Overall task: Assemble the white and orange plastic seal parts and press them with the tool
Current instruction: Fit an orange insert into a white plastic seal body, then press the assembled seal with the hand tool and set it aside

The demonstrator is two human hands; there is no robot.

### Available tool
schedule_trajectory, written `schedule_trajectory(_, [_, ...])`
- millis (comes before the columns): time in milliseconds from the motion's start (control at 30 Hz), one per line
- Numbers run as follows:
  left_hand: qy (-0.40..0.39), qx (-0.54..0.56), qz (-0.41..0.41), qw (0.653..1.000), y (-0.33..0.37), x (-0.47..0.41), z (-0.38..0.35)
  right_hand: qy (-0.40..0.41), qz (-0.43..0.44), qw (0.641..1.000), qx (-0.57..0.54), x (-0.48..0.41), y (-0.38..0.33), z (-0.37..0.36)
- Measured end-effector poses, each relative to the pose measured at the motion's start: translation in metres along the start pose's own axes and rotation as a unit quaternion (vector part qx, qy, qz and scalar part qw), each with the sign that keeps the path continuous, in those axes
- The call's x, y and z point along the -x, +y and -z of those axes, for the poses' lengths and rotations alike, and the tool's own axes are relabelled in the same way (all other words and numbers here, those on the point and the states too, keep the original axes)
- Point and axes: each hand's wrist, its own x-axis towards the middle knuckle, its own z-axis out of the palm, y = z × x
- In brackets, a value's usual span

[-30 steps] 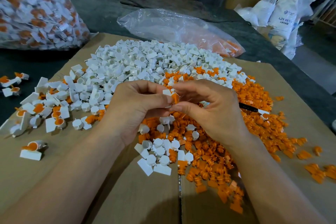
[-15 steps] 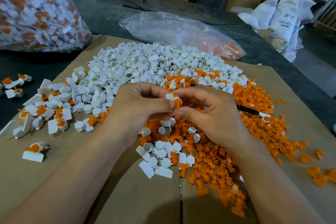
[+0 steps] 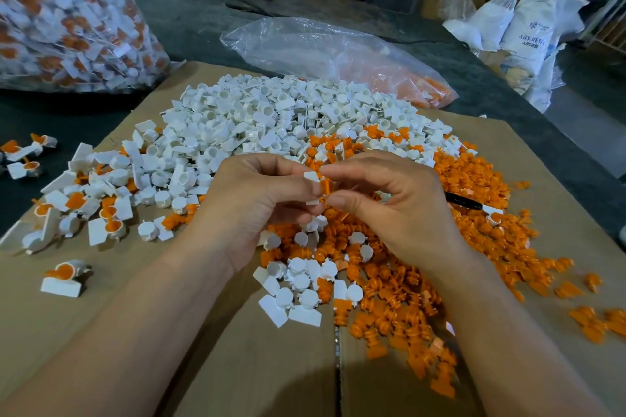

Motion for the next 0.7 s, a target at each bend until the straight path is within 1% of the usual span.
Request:
schedule_trajectory(233, [0.009, 0.004, 0.026, 1.0, -0.0002, -0.0023, -0.0005, -0.001, -0.011, 1.0, -0.003, -0.0016, 0.0015, 0.0004])
schedule_trajectory(700, [0.009, 0.009, 0.023, 1.0, 0.001, -0.0016, -0.0016, -0.002, -0.014, 1.0, -0.002, -0.0007, 0.0003, 0.0004])
